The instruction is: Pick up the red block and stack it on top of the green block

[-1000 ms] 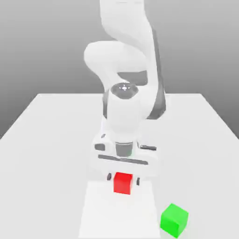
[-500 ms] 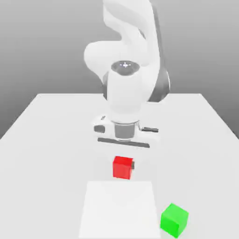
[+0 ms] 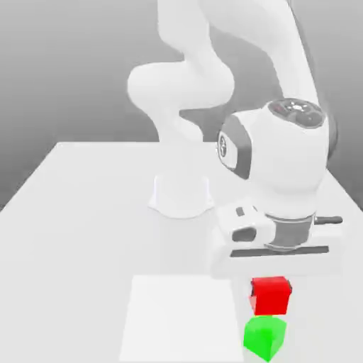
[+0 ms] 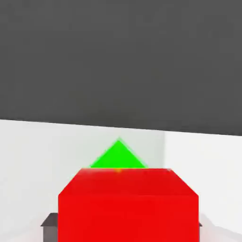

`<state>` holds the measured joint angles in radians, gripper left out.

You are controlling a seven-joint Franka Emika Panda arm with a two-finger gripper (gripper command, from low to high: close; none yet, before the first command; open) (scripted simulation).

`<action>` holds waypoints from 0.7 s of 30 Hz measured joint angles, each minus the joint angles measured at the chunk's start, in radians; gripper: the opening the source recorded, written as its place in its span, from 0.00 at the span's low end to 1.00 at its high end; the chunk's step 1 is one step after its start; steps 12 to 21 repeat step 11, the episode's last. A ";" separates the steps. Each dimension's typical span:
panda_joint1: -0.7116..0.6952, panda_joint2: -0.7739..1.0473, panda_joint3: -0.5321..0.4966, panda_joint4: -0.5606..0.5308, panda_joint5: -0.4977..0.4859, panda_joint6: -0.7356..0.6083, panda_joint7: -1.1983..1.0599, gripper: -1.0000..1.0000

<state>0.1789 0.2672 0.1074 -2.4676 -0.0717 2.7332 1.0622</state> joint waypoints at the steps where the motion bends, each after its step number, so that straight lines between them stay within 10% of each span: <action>1: 0.000 0.000 0.000 0.000 0.000 0.000 0.000 1.00; 21: -0.007 -0.111 0.013 -0.004 0.032 -0.106 -0.024 1.00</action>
